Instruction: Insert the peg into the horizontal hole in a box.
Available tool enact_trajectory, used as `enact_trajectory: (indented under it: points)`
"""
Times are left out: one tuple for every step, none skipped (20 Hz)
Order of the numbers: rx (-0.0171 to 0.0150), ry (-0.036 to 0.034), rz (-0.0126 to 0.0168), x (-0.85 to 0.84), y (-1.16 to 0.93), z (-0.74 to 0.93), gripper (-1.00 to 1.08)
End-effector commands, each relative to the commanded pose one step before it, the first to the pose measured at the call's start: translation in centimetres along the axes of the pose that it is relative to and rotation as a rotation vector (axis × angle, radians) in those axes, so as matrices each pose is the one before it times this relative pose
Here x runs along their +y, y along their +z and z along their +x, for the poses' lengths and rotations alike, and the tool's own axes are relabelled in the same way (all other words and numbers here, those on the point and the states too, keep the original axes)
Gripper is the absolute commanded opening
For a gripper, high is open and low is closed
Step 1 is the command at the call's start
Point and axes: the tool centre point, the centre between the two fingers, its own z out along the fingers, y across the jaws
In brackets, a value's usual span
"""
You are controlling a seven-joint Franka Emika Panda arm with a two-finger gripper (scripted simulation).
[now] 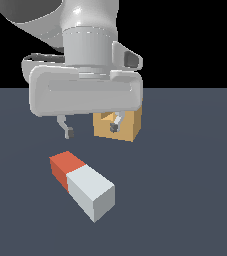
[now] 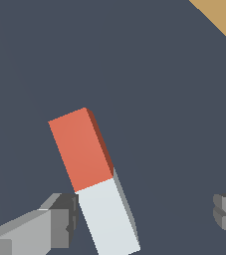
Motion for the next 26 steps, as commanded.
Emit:
enact_trajectory:
  points:
    - [-0.00168, -0.05265, -0.00305, -0.514, 0.584, -0.77, 1.0]
    - [-0.00061, -0.02044, -0.00113, -0.201, 0.232, -0.306, 1.0]
    - [-0.0006, -0.02044, -0.00114, -0.2, 0.232, -0.308, 1.0]
    - [-0.0006, -0.02045, -0.00114, -0.199, 0.232, -0.309, 1.0]
    - [-0.0006, -0.02047, -0.00115, -0.198, 0.233, -0.311, 1.0]
    - [-0.0006, -0.0205, -0.00115, -0.196, 0.233, -0.313, 1.0]
    - [-0.0006, -0.02041, -0.00115, -0.194, 0.233, -0.313, 1.0]
    - [-0.00057, -0.01956, -0.0011, -0.186, 0.223, -0.301, 1.0]
    - [-0.00054, -0.01855, -0.00105, -0.177, 0.212, -0.287, 1.0]
    - [-0.00051, -0.01757, -0.001, -0.167, 0.201, -0.272, 1.0]
    - [-0.00048, -0.01661, -0.00094, -0.156, 0.19, -0.259, 1.0]
    - [-0.00045, -0.01565, -0.00089, -0.144, 0.179, -0.246, 1.0]
    - [-0.00042, -0.01466, -0.00082, -0.132, 0.168, -0.233, 1.0]
    - [-0.00039, -0.01371, -0.00077, -0.121, 0.157, -0.219, 1.0]
    - [-0.00036, -0.01275, -0.00071, -0.112, 0.146, -0.205, 1.0]
    - [-0.00033, -0.01177, -0.00066, -0.102, 0.135, -0.19, 1.0]
    - [-0.0003, -0.01074, -0.0006, -0.093, 0.123, -0.173, 1.0]
    - [-0.00027, -0.00969, -0.00054, -0.085, 0.111, -0.157, 1.0]
    - [-0.00024, -0.00865, -0.00048, -0.075, 0.099, -0.14, 1.0]
    - [-0.00021, -0.0076, -0.00042, -0.065, 0.087, -0.124, 1.0]
    - [-0.00018, -0.00654, -0.00036, -0.055, 0.075, -0.107, 1.0]
    - [-0.00015, -0.00545, -0.0003, -0.046, 0.063, -0.091, 1.0]
    - [-0.00012, -0.00441, -0.00024, -0.034, 0.05, -0.073, 1.0]
    - [-0.00009, -0.00334, -0.00017, -0.023, 0.038, -0.057, 1.0]
    - [-0.00006, -0.00223, -0.00011, -0.015, 0.025, -0.042, 1.0]
    - [-0.00002, -0.0012, -0.00004, -0.002, 0.013, -0.024, 1.0]
